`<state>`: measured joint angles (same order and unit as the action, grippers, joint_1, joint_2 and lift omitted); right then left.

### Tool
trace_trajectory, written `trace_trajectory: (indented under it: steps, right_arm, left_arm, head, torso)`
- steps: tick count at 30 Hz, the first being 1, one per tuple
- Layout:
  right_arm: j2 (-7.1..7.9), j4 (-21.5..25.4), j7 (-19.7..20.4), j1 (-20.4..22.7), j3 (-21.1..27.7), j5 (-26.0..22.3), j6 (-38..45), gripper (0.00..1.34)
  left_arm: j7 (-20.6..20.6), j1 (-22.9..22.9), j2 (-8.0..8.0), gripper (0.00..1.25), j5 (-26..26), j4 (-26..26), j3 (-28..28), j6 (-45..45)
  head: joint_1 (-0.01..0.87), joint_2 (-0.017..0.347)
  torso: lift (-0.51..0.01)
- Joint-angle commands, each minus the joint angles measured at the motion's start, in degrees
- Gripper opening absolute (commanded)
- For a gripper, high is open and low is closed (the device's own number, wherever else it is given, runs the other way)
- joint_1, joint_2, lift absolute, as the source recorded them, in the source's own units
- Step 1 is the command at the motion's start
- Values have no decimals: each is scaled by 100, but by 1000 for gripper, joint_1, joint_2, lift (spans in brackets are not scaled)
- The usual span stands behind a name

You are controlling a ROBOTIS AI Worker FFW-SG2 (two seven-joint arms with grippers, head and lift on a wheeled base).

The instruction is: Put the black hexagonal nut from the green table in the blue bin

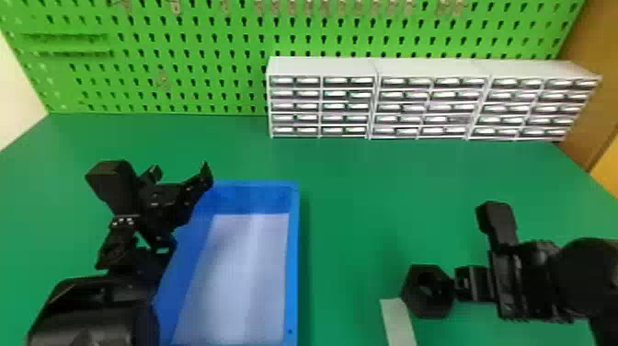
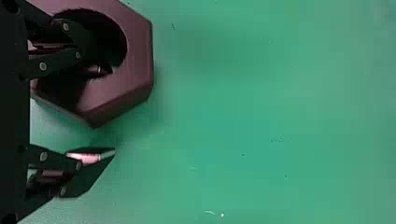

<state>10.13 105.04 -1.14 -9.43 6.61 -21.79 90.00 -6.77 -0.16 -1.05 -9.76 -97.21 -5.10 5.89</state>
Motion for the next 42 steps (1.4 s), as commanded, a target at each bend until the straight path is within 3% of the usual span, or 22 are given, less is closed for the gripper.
trace_trajectory:
  steps: [1, 9, 21, 40, 42]
  right_arm:
    - [33, -1, 0, -50, -99, 61, 8, 236]
    - [77, -1, 0, -68, -160, 52, 8, 206]
    - [130, 51, 0, 38, -143, -396, 8, 206]
    - [112, 385, 0, -129, -29, -660, 8, 206]
    - [112, 385, -9, -77, -37, -739, -272, 206]
  left_arm:
    - [1, -1, 0, 991, 0, 0, 0, 0]
    - [1, -1, 0, 991, 0, 0, 0, -9]
    - [1, 16, 0, 991, 0, 0, -26, 0]
    - [1, 16, 0, 991, 9, 9, -9, 0]
    - [1, 16, 0, 991, 18, 9, -9, 0]
  head:
    - [686, 51]
    - [686, 51]
    - [686, 51]
    - [686, 51]
    - [686, 51]
  torso:
    - [-97]
    - [-97]
    - [-97]
    - [-97]
    - [-97]
